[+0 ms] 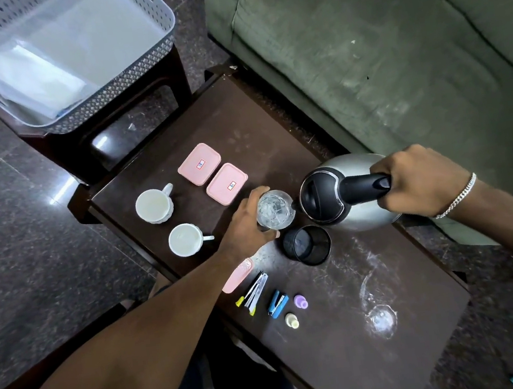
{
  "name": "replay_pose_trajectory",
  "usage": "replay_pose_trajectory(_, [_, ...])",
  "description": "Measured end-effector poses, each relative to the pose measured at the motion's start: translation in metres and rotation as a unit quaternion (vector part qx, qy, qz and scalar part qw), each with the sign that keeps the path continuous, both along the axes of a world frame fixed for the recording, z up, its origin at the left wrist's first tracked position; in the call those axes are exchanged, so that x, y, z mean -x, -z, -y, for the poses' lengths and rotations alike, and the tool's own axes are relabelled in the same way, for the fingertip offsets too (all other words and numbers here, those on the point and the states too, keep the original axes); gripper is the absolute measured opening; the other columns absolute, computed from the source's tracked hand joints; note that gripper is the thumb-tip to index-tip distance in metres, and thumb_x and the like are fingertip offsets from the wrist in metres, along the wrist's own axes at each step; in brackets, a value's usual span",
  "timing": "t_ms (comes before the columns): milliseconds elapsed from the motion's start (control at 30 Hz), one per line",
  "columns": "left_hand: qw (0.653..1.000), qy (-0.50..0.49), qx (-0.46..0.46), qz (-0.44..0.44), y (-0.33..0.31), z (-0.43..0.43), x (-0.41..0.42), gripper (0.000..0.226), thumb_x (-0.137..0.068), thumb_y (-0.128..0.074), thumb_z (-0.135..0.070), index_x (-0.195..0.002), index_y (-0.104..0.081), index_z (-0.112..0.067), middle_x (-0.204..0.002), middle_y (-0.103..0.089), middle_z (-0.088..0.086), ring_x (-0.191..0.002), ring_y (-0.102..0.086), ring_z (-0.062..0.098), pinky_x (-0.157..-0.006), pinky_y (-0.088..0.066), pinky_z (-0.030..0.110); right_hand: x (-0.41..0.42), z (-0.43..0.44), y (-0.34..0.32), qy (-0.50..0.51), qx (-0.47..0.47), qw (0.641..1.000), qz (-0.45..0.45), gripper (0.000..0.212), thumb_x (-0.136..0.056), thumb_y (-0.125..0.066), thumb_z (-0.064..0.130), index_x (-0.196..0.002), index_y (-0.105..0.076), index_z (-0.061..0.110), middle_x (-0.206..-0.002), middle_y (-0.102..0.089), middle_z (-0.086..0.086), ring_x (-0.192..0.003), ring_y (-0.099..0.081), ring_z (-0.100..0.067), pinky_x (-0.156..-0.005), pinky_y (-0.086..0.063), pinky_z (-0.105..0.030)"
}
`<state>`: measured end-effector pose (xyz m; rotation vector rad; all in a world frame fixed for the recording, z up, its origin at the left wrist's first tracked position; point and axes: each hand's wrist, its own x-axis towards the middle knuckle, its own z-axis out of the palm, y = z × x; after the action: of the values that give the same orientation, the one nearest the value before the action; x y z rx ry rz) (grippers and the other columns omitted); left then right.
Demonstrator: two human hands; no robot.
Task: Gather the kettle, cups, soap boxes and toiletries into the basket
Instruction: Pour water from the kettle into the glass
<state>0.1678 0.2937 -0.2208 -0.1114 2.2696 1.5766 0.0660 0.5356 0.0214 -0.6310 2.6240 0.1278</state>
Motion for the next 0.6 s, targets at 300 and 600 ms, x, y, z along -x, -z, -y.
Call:
replay_pose_trajectory(300, [1.0, -0.014, -0.012, -0.009, -0.014, 0.008, -0.018, 0.117, -0.067, -0.094, -0.018, -0.158, -0.022, -0.023, -0.159, -0.032, 0.003, -0.11, -0.04, -0.035, -0.091, -0.027, -0.01, 0.003, -0.031, -0.012, 0.084, 0.09, 0.992, 0.018, 0.021, -0.052, -0.071, 0.014, -0.056, -0.05, 0.013, -0.046, -0.049, -0.006, -0.047, -0.047, -0.029, -0.046, -0.04, -0.032])
replay_pose_trajectory(600, [0.995, -0.049, -0.06, -0.064, -0.071, 0.005, -0.007, 0.11, -0.069, -0.089, -0.05, -0.157, -0.022, -0.042, -0.159, -0.034, -0.015, -0.149, -0.034, 0.004, -0.116, -0.042, 0.047, 0.003, -0.038, -0.029, 0.189, 0.181, 0.965, 0.015, 0.023, -0.048, -0.072, 0.016, -0.065, -0.058, 0.009, -0.052, -0.044, -0.008, -0.049, -0.029, -0.009, -0.045, -0.035, -0.029])
